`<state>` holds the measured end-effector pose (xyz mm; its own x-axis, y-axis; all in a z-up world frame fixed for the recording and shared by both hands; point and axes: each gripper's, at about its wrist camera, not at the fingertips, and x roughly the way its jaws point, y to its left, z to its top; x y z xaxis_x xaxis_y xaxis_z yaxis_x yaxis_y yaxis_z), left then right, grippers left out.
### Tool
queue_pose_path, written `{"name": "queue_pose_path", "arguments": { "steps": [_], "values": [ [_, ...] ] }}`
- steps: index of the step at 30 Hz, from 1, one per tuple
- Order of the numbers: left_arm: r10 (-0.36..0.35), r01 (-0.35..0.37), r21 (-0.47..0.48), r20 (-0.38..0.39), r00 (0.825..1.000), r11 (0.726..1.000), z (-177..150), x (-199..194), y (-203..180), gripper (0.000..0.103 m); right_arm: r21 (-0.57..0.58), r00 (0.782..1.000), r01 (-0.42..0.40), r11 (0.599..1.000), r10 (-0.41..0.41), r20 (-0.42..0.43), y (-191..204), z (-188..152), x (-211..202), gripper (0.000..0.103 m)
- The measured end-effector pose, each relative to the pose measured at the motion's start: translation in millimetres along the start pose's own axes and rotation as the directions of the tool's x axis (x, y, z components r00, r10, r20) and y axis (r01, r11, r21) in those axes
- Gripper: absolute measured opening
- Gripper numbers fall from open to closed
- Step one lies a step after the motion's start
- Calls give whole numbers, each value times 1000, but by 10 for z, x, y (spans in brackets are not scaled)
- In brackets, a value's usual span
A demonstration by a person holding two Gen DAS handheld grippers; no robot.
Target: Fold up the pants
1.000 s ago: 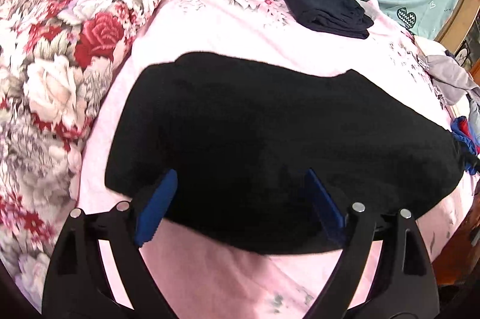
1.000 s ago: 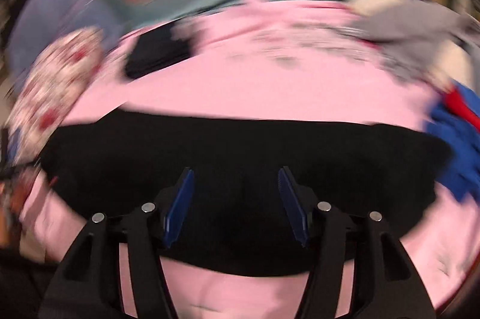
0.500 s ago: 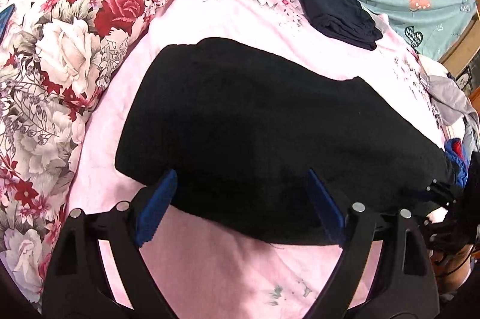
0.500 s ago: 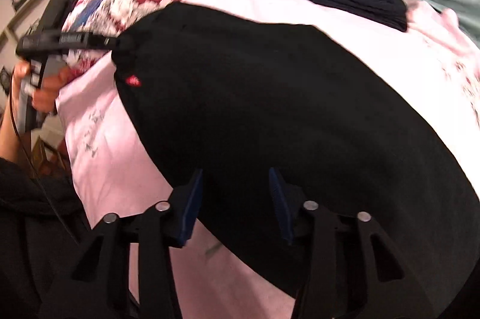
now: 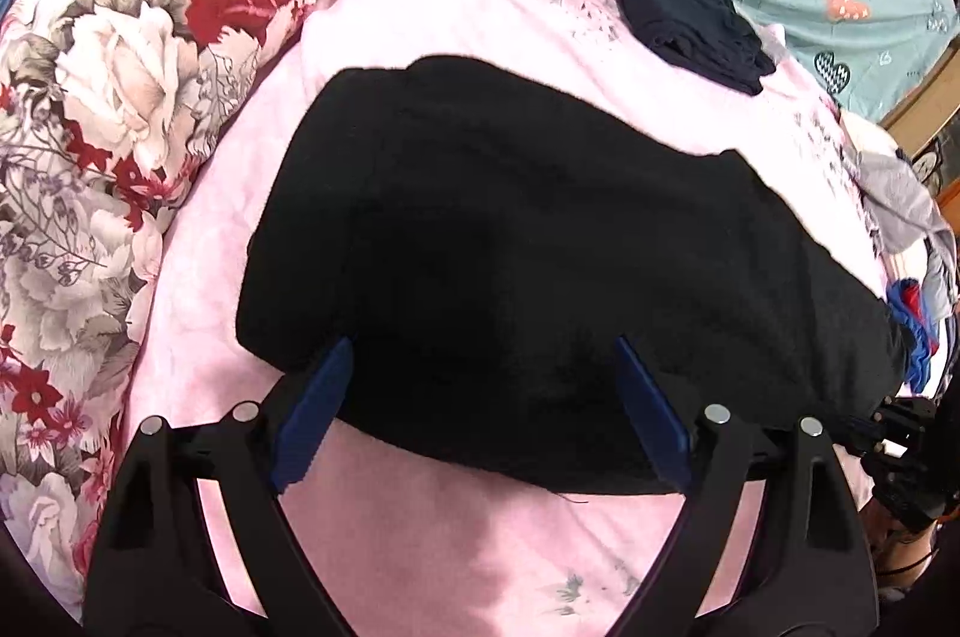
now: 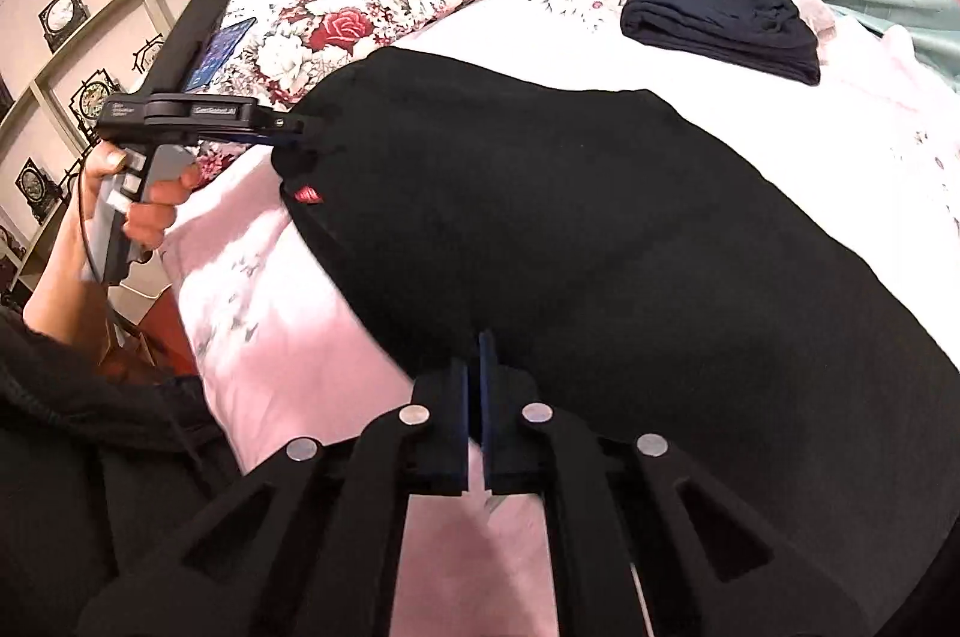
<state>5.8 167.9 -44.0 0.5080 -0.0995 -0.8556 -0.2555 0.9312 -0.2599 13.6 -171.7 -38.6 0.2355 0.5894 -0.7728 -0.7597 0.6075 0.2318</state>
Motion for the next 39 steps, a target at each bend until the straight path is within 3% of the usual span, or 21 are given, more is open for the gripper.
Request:
{"name": "queue_pose_path", "arguments": {
  "steps": [2, 4, 5, 6, 8, 11, 13, 15, 20, 21, 23, 24, 26, 27, 28, 30, 31, 34, 36, 37, 39],
  "values": [
    [24, -24, 9, -17, 1000, 1000, 1, 38, -9, 88, 0, 998, 18, 1000, -18, -65, 65, -85, 200, 4],
    [43, -43, 21, -16, 999, 999, 5, 20, -40, 88, -26, 999, 43, 999, -44, -32, 115, -109, 214, 8],
    [56, -56, 25, -7, 998, 998, 9, -20, -68, 88, -23, 999, 37, 999, -38, -38, 104, -96, 200, 15],
    [76, -77, 34, 9, 997, 996, 10, -79, -106, 88, -14, 999, 31, 999, -32, -44, 76, -81, 165, 35],
    [113, -117, 56, 69, 991, 992, -4, -228, -191, 88, 22, 1000, 26, 999, -27, 4, -45, -63, -10, 42],
    [45, -66, 139, 146, 988, 988, -39, -427, -451, 92, 160, 995, -27, 987, 12, 97, -415, -103, -369, 42],
    [-10, -23, 203, 161, 987, 979, -51, -430, -649, 95, 281, 987, 32, 959, -74, 140, -755, -209, -595, 42],
    [-18, -20, 257, 146, 989, 966, -45, -316, -813, 96, 438, 965, 160, 885, -234, 122, -1192, -422, -827, 42],
    [48, -46, 236, -2, 999, 971, -72, 173, -771, 96, 702, 902, 326, 633, -430, -33, -2075, -1222, -1327, 42],
    [65, -57, 223, -31, 997, 973, -75, 276, -715, 96, 739, 878, 347, 577, -477, -41, -2211, -1426, -1500, 39],
    [83, -75, 239, -22, 996, 968, -142, 313, -703, 96, 782, 793, 439, 443, -599, -106, -2370, -1729, -1804, 34],
    [93, -86, 247, -18, 995, 965, -148, 292, -723, 96, 791, 760, 469, 394, -637, -133, -2392, -1797, -1898, 14],
    [103, -96, 235, -17, 994, 967, -116, 230, -763, 96, 831, 765, 424, 361, -634, -115, -2374, -1842, -2030, 17],
    [89, -84, 225, -13, 996, 971, -94, 207, -767, 96, 829, 764, 408, 383, -640, -81, -2313, -1775, -2051, 23],
    [52, -50, 214, 0, 999, 976, -52, 149, -798, 96, 804, 776, 379, 458, -631, -6, -2208, -1621, -2022, 25],
    [9, -13, 225, 21, 1000, 974, -29, 92, -878, 96, 760, 826, 313, 570, -558, 79, -2114, -1373, -1852, 50],
    [10, -15, 238, 24, 1000, 971, -18, 111, -919, 96, 740, 853, 293, 605, -516, 84, -2115, -1231, -1678, 52],
    [77, -73, 250, -6, 997, 965, -14, 313, -953, 96, 716, 871, 413, 562, -473, -132, -2283, -910, -1079, 53],
    [105, -95, 244, -32, 994, 965, -60, 465, -912, 96, 691, 854, 439, 574, -506, -123, -2206, -668, -962, 54],
    [108, -103, 268, -7, 994, 958, -108, 478, -913, 96, 669, 867, 410, 619, -493, -76, -2122, -541, -953, 54],
    [119, -122, 299, 28, 993, 947, -166, 450, -938, 96, 563, 908, 311, 765, -415, 62, -1753, -102, -792, 54]
  ]
}}
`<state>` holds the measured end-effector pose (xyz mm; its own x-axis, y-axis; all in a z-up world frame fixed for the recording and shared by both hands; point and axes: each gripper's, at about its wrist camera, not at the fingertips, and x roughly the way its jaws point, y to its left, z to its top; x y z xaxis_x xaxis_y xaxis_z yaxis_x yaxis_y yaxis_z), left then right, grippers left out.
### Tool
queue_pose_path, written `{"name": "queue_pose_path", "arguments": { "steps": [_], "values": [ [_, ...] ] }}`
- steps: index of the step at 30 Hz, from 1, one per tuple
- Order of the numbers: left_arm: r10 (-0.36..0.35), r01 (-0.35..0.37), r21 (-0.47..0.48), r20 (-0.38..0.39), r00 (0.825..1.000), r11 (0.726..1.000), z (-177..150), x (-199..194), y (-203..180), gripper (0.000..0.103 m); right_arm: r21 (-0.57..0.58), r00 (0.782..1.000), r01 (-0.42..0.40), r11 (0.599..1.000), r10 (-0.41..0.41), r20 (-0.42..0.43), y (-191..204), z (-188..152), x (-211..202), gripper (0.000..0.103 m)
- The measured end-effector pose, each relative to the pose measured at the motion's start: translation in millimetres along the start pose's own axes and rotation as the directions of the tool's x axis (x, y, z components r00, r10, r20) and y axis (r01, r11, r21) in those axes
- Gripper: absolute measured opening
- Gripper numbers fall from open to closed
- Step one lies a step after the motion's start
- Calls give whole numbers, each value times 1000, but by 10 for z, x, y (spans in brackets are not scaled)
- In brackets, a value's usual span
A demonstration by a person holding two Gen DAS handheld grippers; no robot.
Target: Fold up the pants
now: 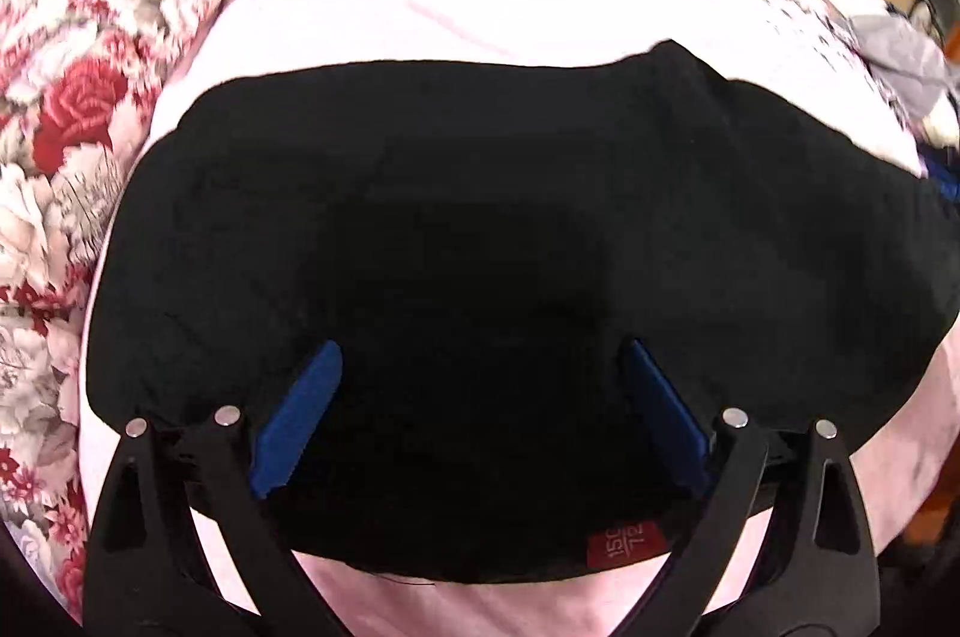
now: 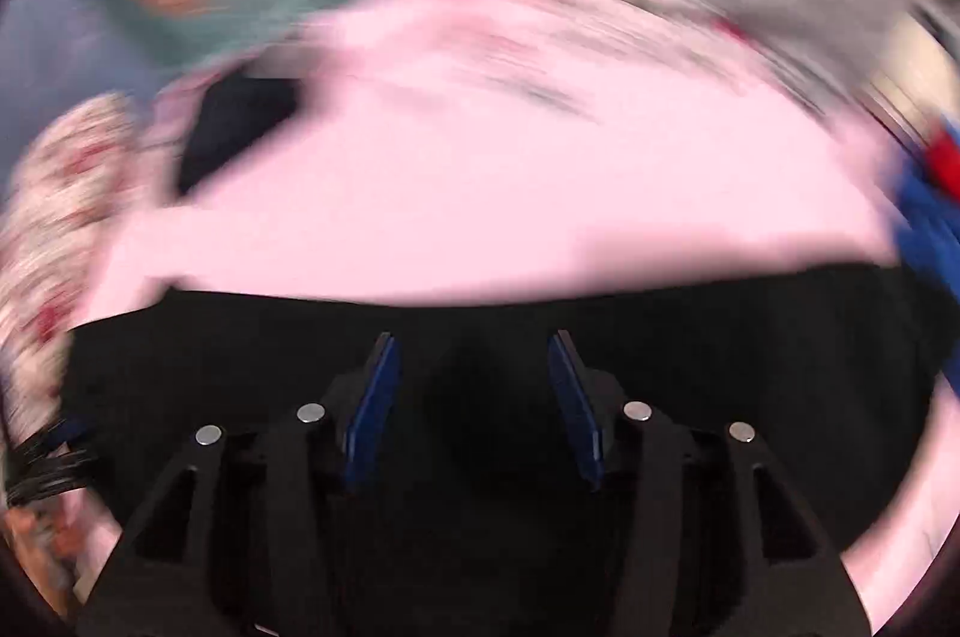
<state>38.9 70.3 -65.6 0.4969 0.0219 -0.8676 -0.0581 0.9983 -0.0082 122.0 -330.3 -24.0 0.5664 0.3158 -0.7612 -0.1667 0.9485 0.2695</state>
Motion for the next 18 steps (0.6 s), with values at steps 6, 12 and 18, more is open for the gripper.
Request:
{"name": "queue_pose_path", "arguments": {
  "steps": [6, 12, 18],
  "values": [
    [-26, 26, -40, 11, 1000, 999, -13, -62, 56, 96, -330, 979, -203, 922, 188, -75, 1383, 307, 625, 54],
    [-72, 74, -54, 34, 997, 996, -53, -86, 129, 96, -418, 948, -300, 858, 220, -230, 2067, 448, 1386, 54],
    [-94, 95, -34, 35, 995, 995, -71, -78, 151, 96, -415, 920, -355, 838, 235, -313, 2057, 449, 1526, 8]
  ]
}}
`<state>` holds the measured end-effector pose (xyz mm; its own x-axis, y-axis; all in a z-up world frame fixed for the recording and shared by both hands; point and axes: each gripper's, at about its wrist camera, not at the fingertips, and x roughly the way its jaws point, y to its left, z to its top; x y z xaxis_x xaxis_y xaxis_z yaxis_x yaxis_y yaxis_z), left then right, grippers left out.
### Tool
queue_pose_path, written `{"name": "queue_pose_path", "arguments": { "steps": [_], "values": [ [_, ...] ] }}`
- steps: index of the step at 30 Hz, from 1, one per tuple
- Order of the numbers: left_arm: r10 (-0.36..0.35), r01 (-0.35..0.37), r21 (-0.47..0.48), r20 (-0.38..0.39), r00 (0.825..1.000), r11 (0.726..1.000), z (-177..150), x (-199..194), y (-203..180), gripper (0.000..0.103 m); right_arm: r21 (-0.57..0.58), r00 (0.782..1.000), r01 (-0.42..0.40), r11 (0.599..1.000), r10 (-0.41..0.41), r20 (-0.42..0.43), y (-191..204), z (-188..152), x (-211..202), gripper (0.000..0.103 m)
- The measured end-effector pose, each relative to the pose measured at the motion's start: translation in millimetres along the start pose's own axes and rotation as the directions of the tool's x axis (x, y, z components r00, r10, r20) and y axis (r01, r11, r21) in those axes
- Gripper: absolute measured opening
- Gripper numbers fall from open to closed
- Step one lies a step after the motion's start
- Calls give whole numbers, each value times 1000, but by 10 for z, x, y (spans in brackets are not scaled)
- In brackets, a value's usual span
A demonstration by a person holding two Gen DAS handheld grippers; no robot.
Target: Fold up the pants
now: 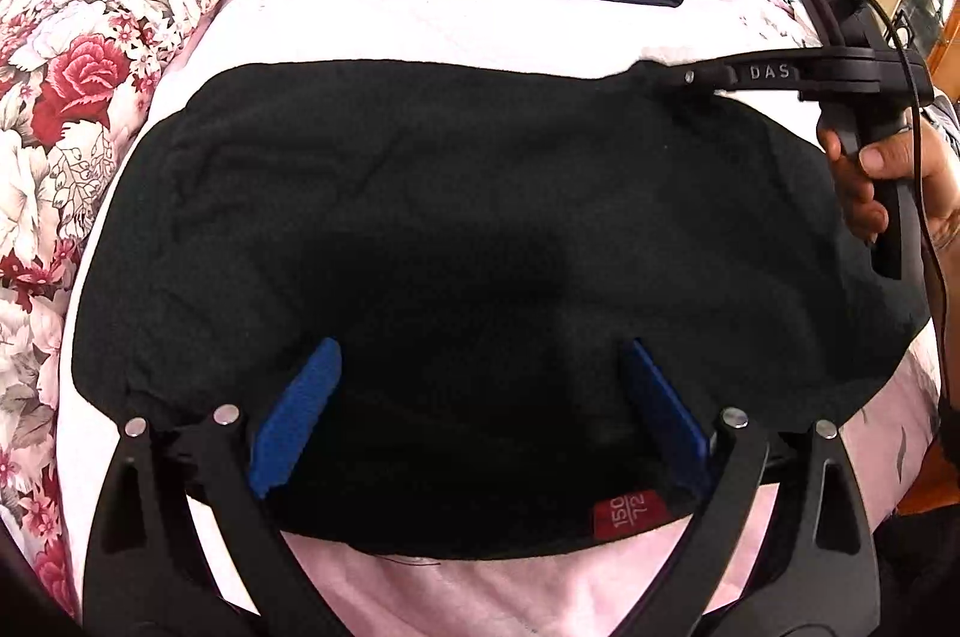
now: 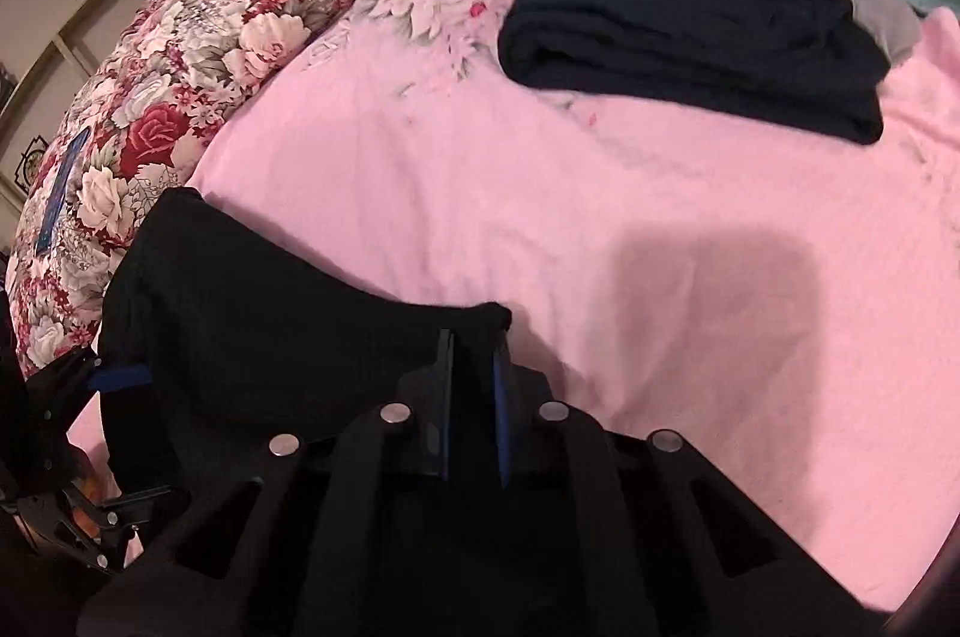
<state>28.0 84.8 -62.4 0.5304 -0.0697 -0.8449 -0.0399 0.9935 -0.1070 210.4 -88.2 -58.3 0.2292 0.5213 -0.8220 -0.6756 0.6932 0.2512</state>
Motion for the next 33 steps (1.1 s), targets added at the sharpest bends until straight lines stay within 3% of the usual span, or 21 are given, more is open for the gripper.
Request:
{"name": "queue_pose_path", "arguments": {
  "steps": [3, 6, 7, 8, 9, 11, 15, 17, 19, 20, 21, 24, 25, 27, 28, 30, 31, 33],
  "values": [
    [0, 0, 10, 1, 1000, 1000, -7, 15, -2, 96, -15, 996, 54, 998, -52, 69, -6, 13, -85, 5],
    [12, -12, 14, -10, 1000, 1000, 3, 33, -16, 96, -7, 992, 80, 997, -79, 98, -39, 13, 80, 5],
    [19, -19, 20, -17, 1000, 1000, 14, 23, -29, 96, -2, 989, 96, 995, -96, 109, -46, 20, 74, 7],
    [23, -22, 23, -26, 999, 1000, 27, 16, -36, 96, 6, 988, 112, 994, -112, 109, -57, 25, 53, 22],
    [26, -25, 21, -38, 999, 999, 43, 3, -38, 96, 24, 982, 150, 988, -152, 115, -94, 24, -16, 28],
    [22, -22, 7, -50, 998, 1000, 79, -48, -30, 96, 62, 969, 199, 978, -206, 139, -195, -10, -198, 30],
    [-44, 44, 12, -4, 999, 999, 232, -213, -101, 96, 191, 988, 21, 981, -50, 146, -579, -290, -602, 30],
    [-65, 65, 43, 11, 998, 997, 359, -199, -218, 96, 227, 994, -86, 970, 68, 84, -713, -523, -616, 30],
    [-45, 44, 59, 11, 999, 997, 526, -49, -320, 96, 254, 997, -81, 964, 76, 28, -822, -744, -576, 30],
    [-22, 22, 51, 2, 1000, 998, 582, 41, -316, 96, 261, 995, -100, 960, 93, 41, -886, -829, -607, 23],
    [34, -34, 18, -27, 999, 999, 651, 194, -272, 96, 286, 993, -118, 951, 106, 56, -994, -924, -680, 23],
    [56, -65, -84, -103, 993, 994, 727, 455, -101, 96, 405, 989, 70, 912, -116, 90, -1437, -1248, -1086, 30],
    [47, -59, -105, -109, 993, 993, 733, 481, -61, 96, 449, 974, 162, 878, -216, 71, -1567, -1357, -1195, 33],
    [57, -66, -93, -95, 994, 994, 754, 457, -83, 96, 577, 899, 340, 742, -437, 31, -1850, -1613, -1497, 36],
    [61, -69, -84, -93, 994, 994, 763, 452, -86, 96, 614, 891, 333, 715, -453, 44, -1880, -1678, -1580, 36],
    [68, -73, -65, -71, 995, 995, 803, 409, -122, 96, 601, 939, 141, 786, -300, 171, -1748, -1744, -1654, 36],
    [81, -85, -61, -61, 995, 994, 817, 397, -120, 96, 555, 962, 26, 832, -172, 213, -1605, -1746, -1598, 37],
    [127, -132, -76, -65, 990, 988, 843, 434, -78, 96, 515, 983, -63, 855, -36, 181, -1461, -1763, -1434, 43]
  ]
}}
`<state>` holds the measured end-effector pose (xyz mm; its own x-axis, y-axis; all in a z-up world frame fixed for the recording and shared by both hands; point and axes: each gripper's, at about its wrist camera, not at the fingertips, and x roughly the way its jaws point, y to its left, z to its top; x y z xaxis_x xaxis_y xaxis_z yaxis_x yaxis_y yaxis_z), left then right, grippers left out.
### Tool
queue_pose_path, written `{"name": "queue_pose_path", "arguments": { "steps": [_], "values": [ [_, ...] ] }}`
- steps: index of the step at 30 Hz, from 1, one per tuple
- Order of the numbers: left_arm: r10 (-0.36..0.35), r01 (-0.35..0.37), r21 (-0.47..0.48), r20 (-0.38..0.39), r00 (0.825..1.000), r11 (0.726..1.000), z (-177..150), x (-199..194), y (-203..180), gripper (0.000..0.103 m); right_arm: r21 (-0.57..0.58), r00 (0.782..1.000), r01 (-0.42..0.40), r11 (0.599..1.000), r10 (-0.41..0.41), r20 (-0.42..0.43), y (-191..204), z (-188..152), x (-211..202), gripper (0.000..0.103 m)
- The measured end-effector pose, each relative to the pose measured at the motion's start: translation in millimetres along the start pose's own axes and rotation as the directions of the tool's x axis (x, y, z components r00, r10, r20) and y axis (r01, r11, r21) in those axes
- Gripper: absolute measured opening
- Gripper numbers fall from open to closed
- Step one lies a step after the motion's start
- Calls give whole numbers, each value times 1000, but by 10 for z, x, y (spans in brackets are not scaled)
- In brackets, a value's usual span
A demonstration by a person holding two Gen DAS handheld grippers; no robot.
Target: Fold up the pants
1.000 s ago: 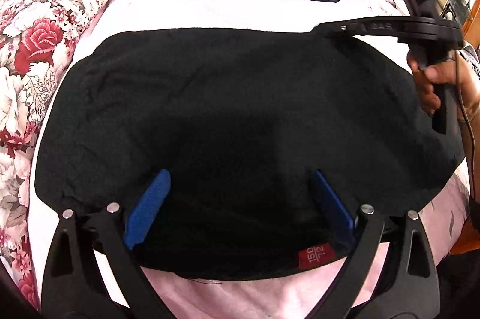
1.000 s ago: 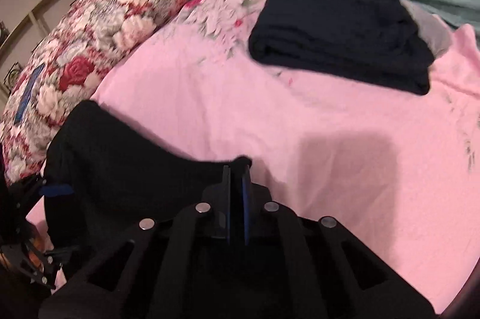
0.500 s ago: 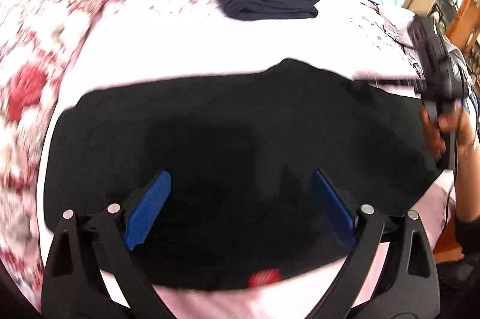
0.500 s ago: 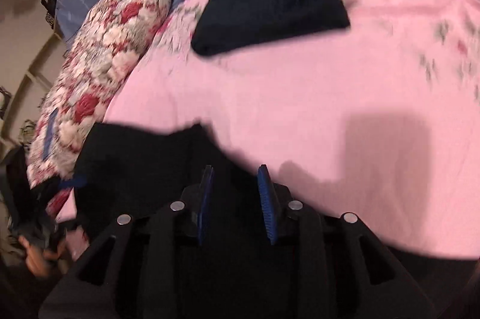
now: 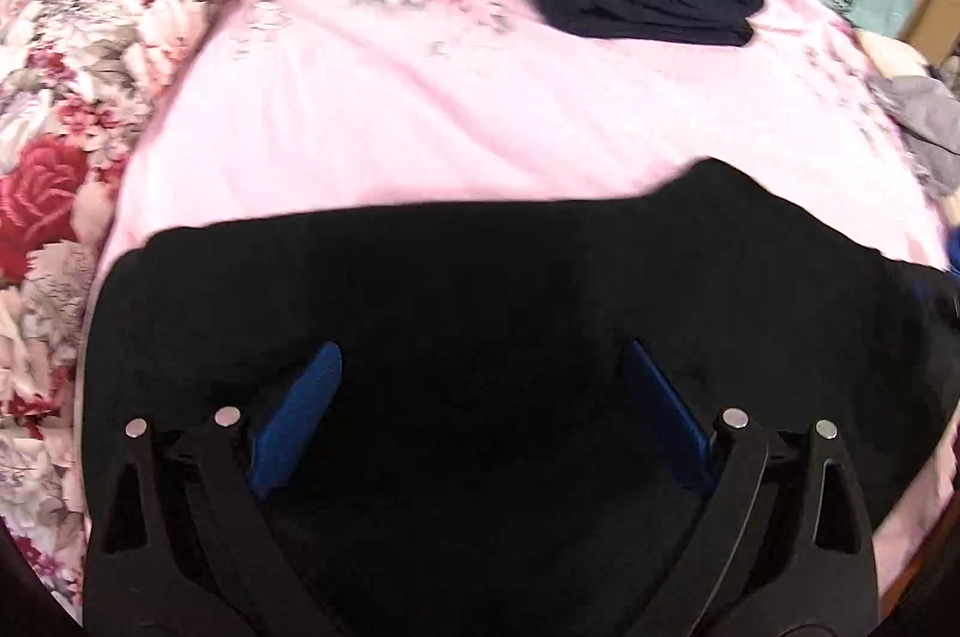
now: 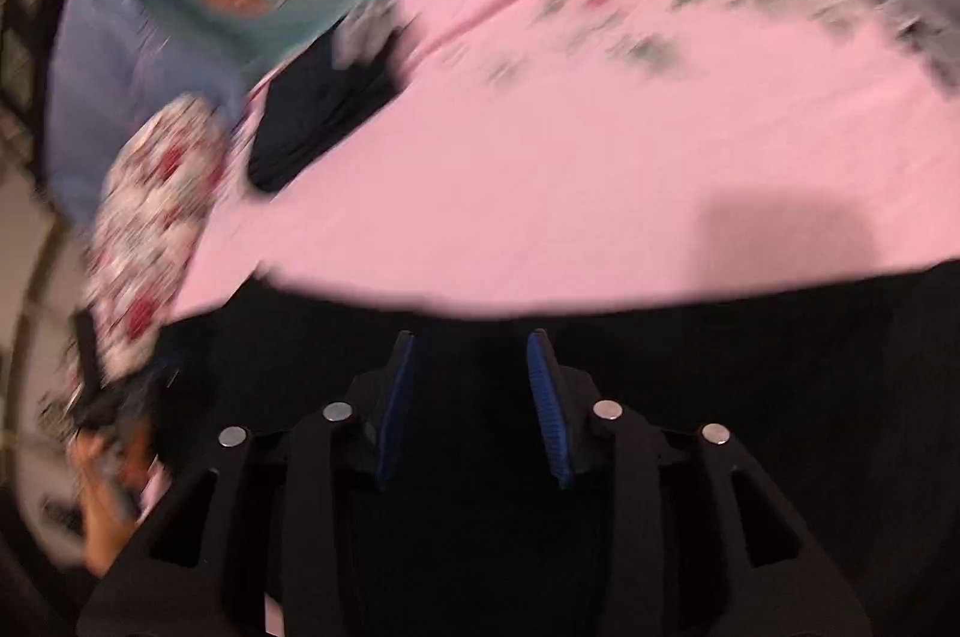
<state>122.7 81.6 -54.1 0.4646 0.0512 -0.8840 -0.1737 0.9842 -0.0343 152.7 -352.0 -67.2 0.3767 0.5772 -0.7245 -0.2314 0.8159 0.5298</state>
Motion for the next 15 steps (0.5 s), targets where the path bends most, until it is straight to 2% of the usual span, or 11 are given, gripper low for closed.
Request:
{"name": "queue_pose_path", "arguments": {
  "steps": [1, 3, 4, 6, 7, 9, 10, 12, 13, 14, 15],
  "values": [
    [29, -29, -27, -16, 999, 999, 4, 57, 57, 96, 8, 999, 1, 1000, -1, -46, -25, -39, 73, 42],
    [36, -40, -74, -47, 998, 996, -6, 159, 170, 96, 96, 998, -55, 994, 55, 3, -363, -34, -69, 36],
    [32, -34, -78, -33, 999, 996, -18, 148, 189, 96, 146, 999, -30, 989, 25, 32, -512, -6, -177, 36],
    [38, -40, -73, -29, 999, 997, -28, 136, 194, 96, 288, 980, 105, 952, -148, 133, -943, 28, -571, 35],
    [42, -45, -76, -33, 999, 996, -25, 130, 192, 96, 349, 959, 161, 923, -230, 166, -1103, 12, -750, 35],
    [46, -49, -97, -35, 998, 994, -9, 86, 211, 96, 451, 902, 270, 851, -388, 191, -1280, -70, -1091, 41],
    [44, -47, -101, -30, 999, 994, -1, 64, 228, 96, 437, 888, 285, 853, -407, 215, -1233, -101, -1190, 43],
    [50, -51, -97, -17, 999, 994, -5, 31, 263, 96, 374, 910, 224, 900, -331, 249, -1143, -176, -1221, 57],
    [55, -57, -93, -22, 998, 994, -3, 49, 286, 96, 351, 926, 186, 918, -283, 250, -1094, -189, -1221, 57],
    [50, -54, -97, -40, 998, 994, -7, 100, 338, 96, 352, 937, 173, 920, -264, 228, -1111, -228, -1215, 57],
    [33, -38, -100, -45, 998, 994, -20, 116, 366, 96, 372, 934, 198, 907, -289, 209, -1141, -250, -1221, 57]
  ]
}}
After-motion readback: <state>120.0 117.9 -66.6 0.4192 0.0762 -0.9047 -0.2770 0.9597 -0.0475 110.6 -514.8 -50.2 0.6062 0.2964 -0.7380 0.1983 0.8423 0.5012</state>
